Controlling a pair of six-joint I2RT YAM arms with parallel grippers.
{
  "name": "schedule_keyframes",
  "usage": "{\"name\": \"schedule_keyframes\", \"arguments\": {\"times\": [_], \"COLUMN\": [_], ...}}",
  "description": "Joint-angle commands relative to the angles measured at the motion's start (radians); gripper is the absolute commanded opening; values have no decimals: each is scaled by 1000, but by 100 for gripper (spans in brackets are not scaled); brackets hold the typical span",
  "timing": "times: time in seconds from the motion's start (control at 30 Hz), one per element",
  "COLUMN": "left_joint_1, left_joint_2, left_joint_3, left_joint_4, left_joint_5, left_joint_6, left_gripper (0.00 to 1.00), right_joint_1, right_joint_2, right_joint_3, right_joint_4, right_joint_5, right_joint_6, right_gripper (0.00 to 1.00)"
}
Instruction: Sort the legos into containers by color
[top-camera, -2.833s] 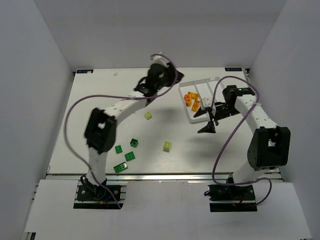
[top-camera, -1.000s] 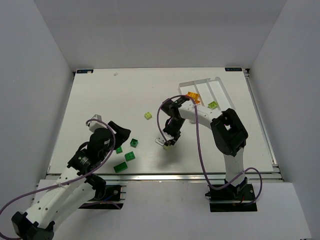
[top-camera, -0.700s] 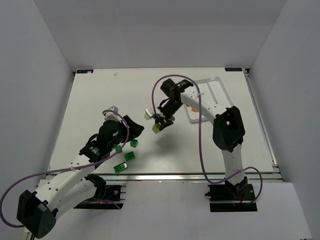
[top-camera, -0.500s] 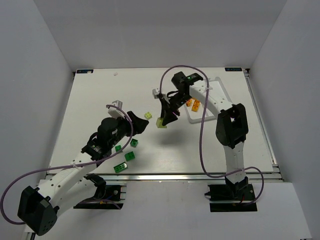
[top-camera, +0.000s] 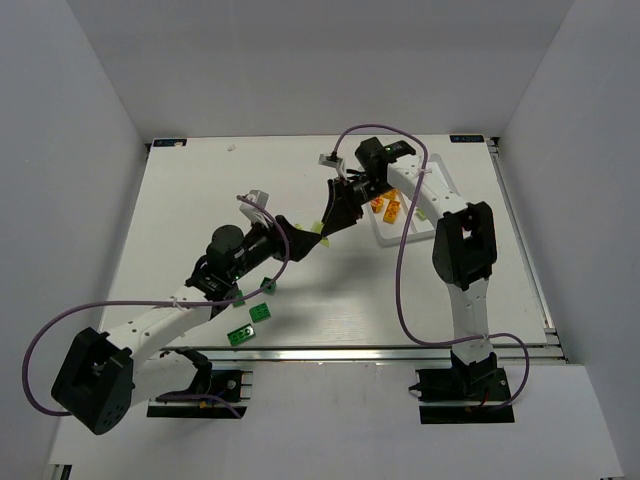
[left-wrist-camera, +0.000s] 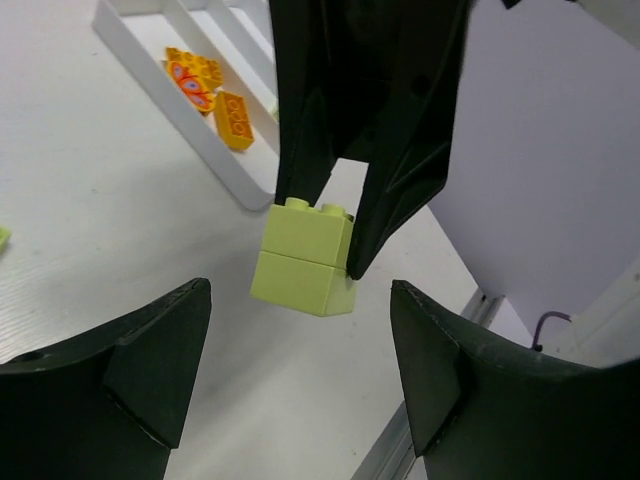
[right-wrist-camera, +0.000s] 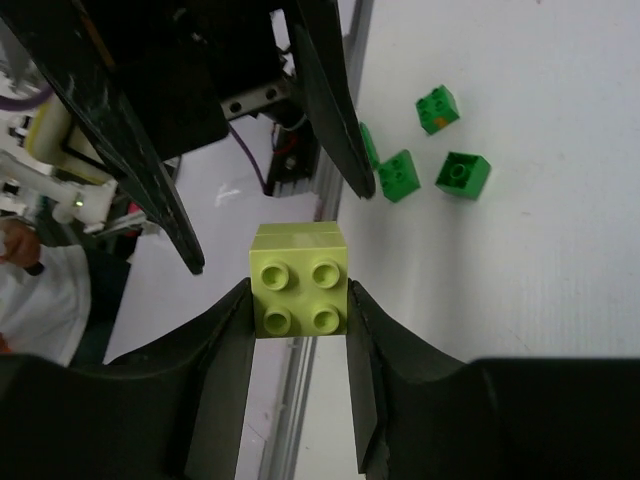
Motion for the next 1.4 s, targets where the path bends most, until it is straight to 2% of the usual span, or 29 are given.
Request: {"name": "schedule_keyframes", "arguments": {"times": [0.0,0.2,0.7,0.9,0.97,1.0,1.07,1.13,1.37], "left_joint_1": [4,4,4,4,4,4,14,14,34], "left_joint_2": [4,25,96,113,118,118,116,102,38], "left_joint_3": [2,23,12,5,3,3,5,3,-38], "left_joint_4": [140,163,344,405,421,424,421,398,344], "left_joint_5": [98,125,124,110,112,112,107,96,87], "left_joint_6": [-26,-53,-165,-213,-218,-219,-221,-216,-202], "left_gripper": [82,80,46,41,34,22,8,0,0], "right_joint_1": [-6,-21,-32,-37,-35,-40,-46,-70,-182], "right_joint_2": [-59,-72,-112,-119,-122,-121,-118,-107,-61], "right_joint_3": [23,9,-16,-28,-32,-34,-37,-43,21], "right_joint_4": [20,40,14,3,0,1,15,66,118], "right_joint_5": [-123,-159,-229,-228,-223,-222,-214,-214,-125], "right_joint_6": [77,93,54,32,28,28,40,90,135], "right_gripper": [0,0,0,0,0,0,0,0,0]}}
